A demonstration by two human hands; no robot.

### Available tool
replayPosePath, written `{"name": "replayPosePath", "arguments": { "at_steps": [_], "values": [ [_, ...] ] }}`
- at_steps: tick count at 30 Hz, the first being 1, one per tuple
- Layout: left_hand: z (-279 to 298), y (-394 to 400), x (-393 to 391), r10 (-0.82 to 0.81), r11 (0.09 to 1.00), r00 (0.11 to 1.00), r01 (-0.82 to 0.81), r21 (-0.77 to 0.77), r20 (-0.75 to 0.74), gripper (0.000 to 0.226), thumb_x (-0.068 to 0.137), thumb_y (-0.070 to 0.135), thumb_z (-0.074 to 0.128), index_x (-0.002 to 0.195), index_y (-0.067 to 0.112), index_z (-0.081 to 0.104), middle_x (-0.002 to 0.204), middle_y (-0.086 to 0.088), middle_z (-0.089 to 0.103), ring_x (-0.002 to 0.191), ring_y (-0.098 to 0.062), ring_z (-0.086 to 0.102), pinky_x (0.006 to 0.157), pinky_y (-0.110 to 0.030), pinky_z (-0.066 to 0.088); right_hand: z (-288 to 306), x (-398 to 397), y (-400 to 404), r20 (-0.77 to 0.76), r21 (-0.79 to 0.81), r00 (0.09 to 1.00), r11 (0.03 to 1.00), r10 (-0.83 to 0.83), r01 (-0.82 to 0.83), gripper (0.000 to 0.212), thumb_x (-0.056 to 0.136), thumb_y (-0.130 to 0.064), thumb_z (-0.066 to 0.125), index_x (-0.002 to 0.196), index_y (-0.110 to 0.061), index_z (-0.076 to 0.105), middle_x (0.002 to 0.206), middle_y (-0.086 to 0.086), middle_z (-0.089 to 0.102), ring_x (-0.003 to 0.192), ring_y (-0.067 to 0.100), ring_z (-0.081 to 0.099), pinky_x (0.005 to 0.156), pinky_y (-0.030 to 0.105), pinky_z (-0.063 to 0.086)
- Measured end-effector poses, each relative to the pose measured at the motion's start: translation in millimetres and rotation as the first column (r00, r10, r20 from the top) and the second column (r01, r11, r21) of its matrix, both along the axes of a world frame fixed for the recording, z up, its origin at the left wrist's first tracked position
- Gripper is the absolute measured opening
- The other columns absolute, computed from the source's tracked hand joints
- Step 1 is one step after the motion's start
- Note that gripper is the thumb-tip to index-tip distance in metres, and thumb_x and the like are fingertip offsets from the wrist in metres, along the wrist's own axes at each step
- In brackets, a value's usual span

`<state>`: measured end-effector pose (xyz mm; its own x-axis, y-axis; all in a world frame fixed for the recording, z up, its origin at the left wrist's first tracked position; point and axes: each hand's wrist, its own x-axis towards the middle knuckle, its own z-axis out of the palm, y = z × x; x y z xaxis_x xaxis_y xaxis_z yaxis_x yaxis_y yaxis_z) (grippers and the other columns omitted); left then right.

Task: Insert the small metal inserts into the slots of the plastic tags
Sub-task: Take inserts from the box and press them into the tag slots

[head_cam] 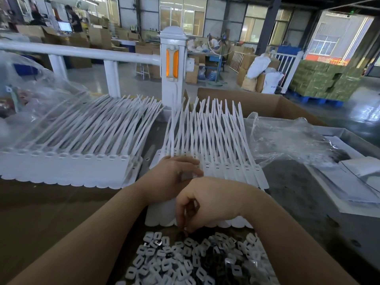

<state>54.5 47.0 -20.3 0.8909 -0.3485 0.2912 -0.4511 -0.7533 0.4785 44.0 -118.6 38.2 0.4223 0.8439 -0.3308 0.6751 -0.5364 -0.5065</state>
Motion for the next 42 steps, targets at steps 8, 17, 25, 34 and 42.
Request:
{"name": "replayPosePath", "arguments": {
  "at_steps": [8, 17, 25, 34, 42],
  "values": [
    [-2, -1, 2, -0.015, 0.999, 1.000, 0.015, -0.031, 0.024, 0.028, 0.090, 0.027, 0.071, 0.118, 0.024, 0.073, 0.139, 0.004, 0.057, 0.131, -0.012, 0.048, 0.110, -0.048, 0.035, -6, -2, 5, 0.017, -0.060, 1.000, 0.998, 0.008, -0.007, 0.013, 0.080, -0.024, 0.082, 0.089, -0.026, 0.073, 0.070, -0.021, 0.061, 0.061, -0.011, 0.055, 0.054, 0.009, 0.040],
    [-5, 0, 2, 0.019, 1.000, 0.998, -0.020, 0.012, 0.051, 0.026, 0.090, 0.031, 0.070, 0.117, 0.031, 0.071, 0.138, 0.012, 0.055, 0.134, -0.007, 0.042, 0.113, -0.042, 0.025, -5, -10, 11, 0.047, -0.085, 0.996, 0.994, 0.073, -0.069, 0.012, 0.083, -0.019, 0.078, 0.094, -0.021, 0.075, 0.070, -0.021, 0.058, 0.060, -0.013, 0.053, 0.053, 0.003, 0.040],
    [-6, 1, 2, 0.100, 0.995, 0.992, -0.099, -0.006, 0.082, 0.022, 0.090, 0.032, 0.069, 0.111, 0.039, 0.072, 0.132, 0.024, 0.056, 0.133, 0.000, 0.039, 0.111, -0.036, 0.014, -5, -4, 5, 0.077, 0.043, 0.997, 0.999, -0.028, 0.025, 0.006, 0.084, -0.022, 0.071, 0.090, -0.023, 0.072, 0.073, -0.015, 0.062, 0.063, -0.004, 0.056, 0.062, 0.020, 0.050],
    [26, 5, 2, -0.151, 0.807, 0.975, 0.027, -0.590, -0.162, 0.013, 0.094, 0.005, 0.061, 0.094, 0.008, 0.074, 0.088, -0.006, 0.074, 0.081, -0.016, 0.068, 0.076, -0.020, 0.051, -4, 15, -15, -0.045, 0.502, 0.923, 0.790, -0.382, 0.351, 0.013, 0.086, -0.011, 0.068, 0.081, -0.023, 0.068, 0.072, 0.005, 0.072, 0.058, 0.017, 0.065, 0.054, 0.021, 0.053],
    [25, 16, 2, -0.255, 0.871, 0.881, 0.030, -0.490, -0.400, 0.012, 0.095, 0.009, 0.060, 0.099, 0.005, 0.071, 0.090, -0.017, 0.069, 0.078, -0.022, 0.062, 0.076, -0.030, 0.051, -8, 11, -10, -0.080, 0.366, 0.973, 0.901, -0.217, 0.231, 0.008, 0.087, -0.015, 0.068, 0.084, -0.021, 0.071, 0.065, -0.007, 0.068, 0.056, 0.001, 0.058, 0.057, 0.012, 0.046]
  ]
}}
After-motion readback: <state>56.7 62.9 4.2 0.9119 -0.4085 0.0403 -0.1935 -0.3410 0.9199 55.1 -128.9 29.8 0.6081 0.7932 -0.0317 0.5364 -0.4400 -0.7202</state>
